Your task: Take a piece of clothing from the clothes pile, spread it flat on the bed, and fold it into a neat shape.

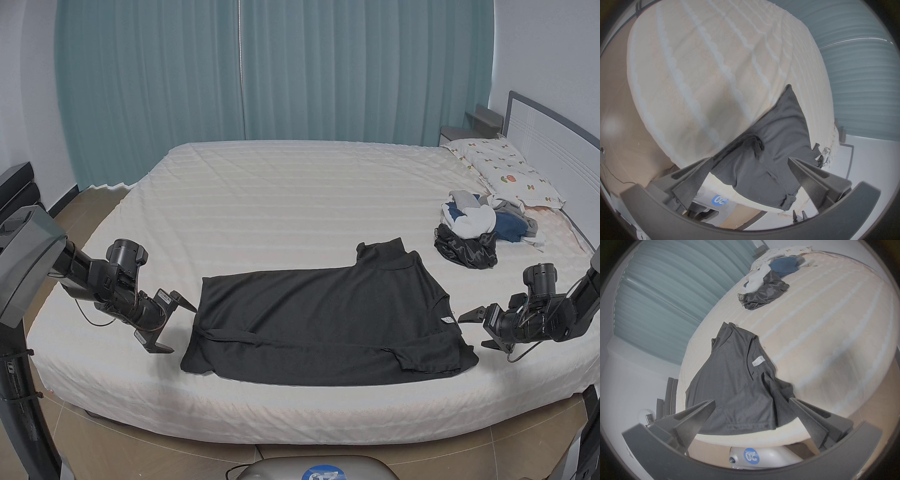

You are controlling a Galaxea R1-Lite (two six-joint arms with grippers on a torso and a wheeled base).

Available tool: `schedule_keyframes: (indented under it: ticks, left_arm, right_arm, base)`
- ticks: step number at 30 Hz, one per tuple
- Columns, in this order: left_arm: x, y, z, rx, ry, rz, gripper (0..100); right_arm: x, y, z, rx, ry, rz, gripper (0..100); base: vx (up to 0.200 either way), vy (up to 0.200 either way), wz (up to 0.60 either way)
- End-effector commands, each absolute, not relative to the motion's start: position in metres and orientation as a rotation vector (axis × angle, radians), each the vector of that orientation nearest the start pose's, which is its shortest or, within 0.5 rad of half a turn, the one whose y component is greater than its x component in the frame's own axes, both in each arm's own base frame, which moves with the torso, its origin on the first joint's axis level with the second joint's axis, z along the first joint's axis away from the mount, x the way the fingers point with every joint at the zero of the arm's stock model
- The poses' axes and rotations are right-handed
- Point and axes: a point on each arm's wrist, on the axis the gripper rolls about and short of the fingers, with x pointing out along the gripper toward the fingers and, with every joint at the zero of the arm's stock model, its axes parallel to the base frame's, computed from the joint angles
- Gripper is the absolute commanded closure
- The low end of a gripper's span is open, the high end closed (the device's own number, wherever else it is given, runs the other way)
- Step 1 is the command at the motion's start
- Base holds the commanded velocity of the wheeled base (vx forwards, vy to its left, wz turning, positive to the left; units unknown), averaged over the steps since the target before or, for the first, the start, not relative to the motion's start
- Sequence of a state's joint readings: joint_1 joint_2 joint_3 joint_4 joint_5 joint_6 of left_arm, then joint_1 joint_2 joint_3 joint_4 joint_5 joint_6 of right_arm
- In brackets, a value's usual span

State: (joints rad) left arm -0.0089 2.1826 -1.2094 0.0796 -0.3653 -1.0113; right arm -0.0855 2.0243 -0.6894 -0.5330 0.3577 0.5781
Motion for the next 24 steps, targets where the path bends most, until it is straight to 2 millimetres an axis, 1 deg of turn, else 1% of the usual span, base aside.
schedule_keyframes:
  ticks: [1,3,5,8,11,12,14,15,18,20,24]
  left_arm:
    - [0.369,-0.004,0.071,-1.131,1.089,0.187,0]
    - [0.368,-0.004,0.07,-1.134,1.083,0.186,0]
    - [0.368,-0.004,0.068,-1.133,1.088,0.188,0]
    - [0.369,-0.006,0.068,-1.131,1.087,0.182,0]
    - [0.369,-0.009,0.068,-1.125,1.092,0.175,0]
    - [0.37,-0.015,0.067,-1.114,1.099,0.169,0]
    - [0.369,-0.017,0.066,-1.111,1.102,0.169,0]
    - [0.368,-0.025,0.064,-1.096,1.12,0.158,0]
    - [0.364,-0.034,0.06,-1.068,1.142,0.154,0]
    - [0.364,-0.04,0.057,-1.035,1.127,0.169,0]
    - [0.359,-0.055,0.049,-0.979,1.149,0.191,0]
  right_arm:
    - [0.296,-0.013,0.062,0.75,0.817,0.032,0]
    - [0.294,-0.005,0.058,0.746,0.821,0.055,0]
    - [0.293,-0.001,0.054,0.738,0.811,0.072,0]
    - [0.295,0.004,0.046,0.727,0.805,0.089,0]
    - [0.297,0.005,0.041,0.726,0.804,0.091,0]
    - [0.298,0.005,0.036,0.724,0.808,0.09,0]
    - [0.299,0.005,0.034,0.724,0.811,0.089,0]
    - [0.298,0.005,0.033,0.726,0.813,0.087,0]
    - [0.297,0.005,0.032,0.726,0.819,0.085,0]
    - [0.295,0.005,0.032,0.726,0.822,0.085,0]
    - [0.293,0.005,0.031,0.725,0.826,0.084,0]
  base:
    - [0.2,0.0,0.0]
    - [0.2,0.0,0.0]
    - [0.2,0.0,0.0]
    - [0.2,0.0,0.0]
    - [0.2,0.0,0.0]
    - [0.0,0.0,0.0]
    - [0.0,0.0,0.0]
    - [0.0,0.0,0.0]
    - [0.0,0.0,0.0]
    - [0.0,0.0,0.0]
    - [0.0,0.0,0.0]
